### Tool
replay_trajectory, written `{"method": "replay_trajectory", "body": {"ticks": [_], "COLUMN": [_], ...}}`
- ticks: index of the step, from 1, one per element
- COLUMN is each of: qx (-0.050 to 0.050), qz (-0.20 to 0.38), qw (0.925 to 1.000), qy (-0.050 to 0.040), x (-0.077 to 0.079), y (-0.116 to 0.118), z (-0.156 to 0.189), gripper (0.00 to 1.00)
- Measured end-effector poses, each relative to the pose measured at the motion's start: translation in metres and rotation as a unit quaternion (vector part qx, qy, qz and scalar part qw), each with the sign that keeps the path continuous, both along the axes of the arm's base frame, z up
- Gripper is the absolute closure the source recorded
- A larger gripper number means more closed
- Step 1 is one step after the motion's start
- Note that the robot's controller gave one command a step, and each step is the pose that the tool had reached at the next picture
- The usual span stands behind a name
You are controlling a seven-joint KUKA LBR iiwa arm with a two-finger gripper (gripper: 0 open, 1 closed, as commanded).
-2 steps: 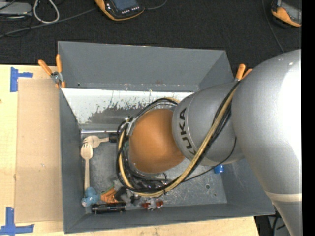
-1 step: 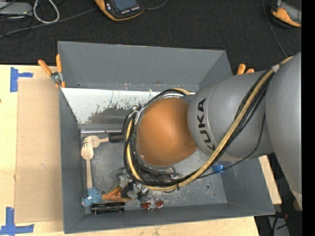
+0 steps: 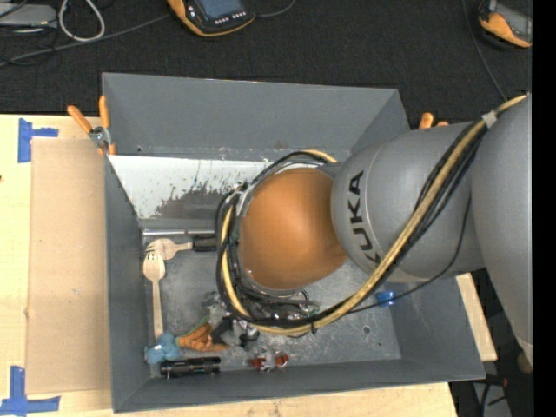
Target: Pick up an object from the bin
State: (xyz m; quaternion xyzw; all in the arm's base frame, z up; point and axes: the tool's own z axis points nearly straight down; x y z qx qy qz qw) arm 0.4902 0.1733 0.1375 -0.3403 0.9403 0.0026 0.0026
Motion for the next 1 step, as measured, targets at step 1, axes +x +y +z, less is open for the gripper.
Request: {"method": "replay_trajectory", "body": {"ticks": [1], "qx": [-0.003], "qz": [0.009], "qw": [0.9999], "qy": [0.0083], "x": [-0.0114], "y": [0.0090], "z": [0.0486], "gripper": [1.00]}}
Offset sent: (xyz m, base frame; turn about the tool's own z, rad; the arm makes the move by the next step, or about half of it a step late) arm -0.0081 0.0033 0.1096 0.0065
